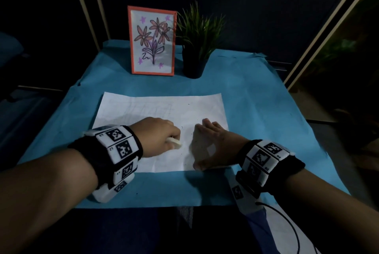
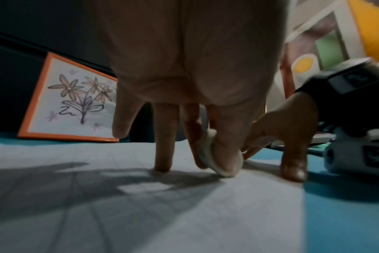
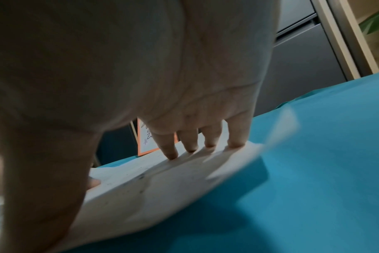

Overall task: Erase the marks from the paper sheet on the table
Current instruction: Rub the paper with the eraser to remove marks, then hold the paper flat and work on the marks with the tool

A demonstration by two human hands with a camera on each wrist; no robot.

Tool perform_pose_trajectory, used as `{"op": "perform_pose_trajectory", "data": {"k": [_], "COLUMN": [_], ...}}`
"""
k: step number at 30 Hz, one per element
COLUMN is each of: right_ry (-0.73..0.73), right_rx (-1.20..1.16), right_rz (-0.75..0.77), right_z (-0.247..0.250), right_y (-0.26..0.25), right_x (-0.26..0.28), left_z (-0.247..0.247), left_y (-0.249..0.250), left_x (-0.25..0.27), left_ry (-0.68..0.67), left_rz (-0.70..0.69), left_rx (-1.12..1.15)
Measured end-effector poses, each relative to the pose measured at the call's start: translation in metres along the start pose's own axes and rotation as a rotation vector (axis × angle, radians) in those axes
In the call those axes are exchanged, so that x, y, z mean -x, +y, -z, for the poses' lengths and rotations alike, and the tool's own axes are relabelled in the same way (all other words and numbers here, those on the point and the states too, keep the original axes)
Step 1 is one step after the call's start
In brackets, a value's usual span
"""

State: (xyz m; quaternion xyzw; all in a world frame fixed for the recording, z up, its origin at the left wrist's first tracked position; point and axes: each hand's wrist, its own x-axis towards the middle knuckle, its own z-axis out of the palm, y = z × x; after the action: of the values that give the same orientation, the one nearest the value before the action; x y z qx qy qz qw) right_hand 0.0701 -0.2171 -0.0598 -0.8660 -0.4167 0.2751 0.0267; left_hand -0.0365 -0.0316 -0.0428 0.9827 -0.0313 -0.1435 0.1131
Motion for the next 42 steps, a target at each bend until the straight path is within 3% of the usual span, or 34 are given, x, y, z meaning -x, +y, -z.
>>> {"op": "perform_pose_trajectory", "data": {"k": [5, 10, 15, 20, 24, 30, 35, 38, 42], "right_ry": [-0.023, -0.02, 0.063, 0.076, 0.141, 0.41, 0.449, 0.435, 0.419], "right_rx": [0.011, 0.004, -0.038, -0.084, 0.131, -0.21, -0.253, -0.274, -0.278], "right_rz": [-0.017, -0.015, 0.026, 0.033, -0.046, 0.083, 0.05, -0.024, -0.071], "right_z": [0.002, 0.005, 0.007, 0.014, 0.045, 0.067, 0.062, 0.056, 0.048], "right_y": [-0.004, -0.004, -0.008, -0.005, -0.018, -0.049, -0.05, -0.041, -0.03], "right_x": [0.005, 0.005, 0.011, 0.015, 0.02, -0.016, -0.051, -0.064, -0.076], "left_z": [0.001, 0.002, 0.002, 0.024, 0.036, 0.042, 0.043, 0.036, 0.024], "left_y": [0.0, -0.002, -0.002, -0.025, -0.033, -0.031, -0.038, -0.051, -0.056], "left_x": [0.008, 0.005, 0.008, 0.002, -0.008, -0.027, -0.038, -0.042, -0.043], "left_ry": [-0.123, -0.014, -0.113, 0.197, 0.262, 0.414, 0.323, 0.147, 0.006], "left_rz": [-0.064, -0.016, -0.024, 0.076, 0.083, 0.049, 0.106, 0.2, 0.267], "left_rx": [0.03, 0.044, 0.067, 0.259, 0.304, 0.584, 0.494, 0.253, 0.115]}}
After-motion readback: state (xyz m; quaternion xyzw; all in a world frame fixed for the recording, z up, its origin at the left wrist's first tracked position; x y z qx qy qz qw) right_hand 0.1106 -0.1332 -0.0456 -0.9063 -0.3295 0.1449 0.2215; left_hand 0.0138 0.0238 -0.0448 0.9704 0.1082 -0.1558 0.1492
